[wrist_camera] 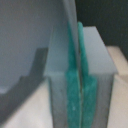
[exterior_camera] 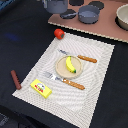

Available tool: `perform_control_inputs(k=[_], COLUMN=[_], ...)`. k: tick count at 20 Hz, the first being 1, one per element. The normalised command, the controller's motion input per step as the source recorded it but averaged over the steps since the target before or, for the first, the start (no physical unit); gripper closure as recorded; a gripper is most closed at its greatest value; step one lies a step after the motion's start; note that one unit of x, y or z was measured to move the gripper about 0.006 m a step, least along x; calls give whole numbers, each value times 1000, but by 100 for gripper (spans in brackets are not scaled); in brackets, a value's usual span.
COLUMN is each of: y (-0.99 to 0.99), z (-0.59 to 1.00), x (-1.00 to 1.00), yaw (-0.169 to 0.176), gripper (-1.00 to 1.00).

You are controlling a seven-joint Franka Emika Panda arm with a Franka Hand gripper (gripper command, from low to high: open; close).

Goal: Interact with the objects in diverse but meaningful ways.

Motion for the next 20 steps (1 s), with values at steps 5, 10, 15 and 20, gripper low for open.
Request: perform_control_inputs(k=[5,10,15,20], y=[-765,-753,-766,-776], z=[18,30,10,0], x=[-407,-432,-419,-380], yaw=[-13,-13,-3,0], gripper=[100,100,100,100])
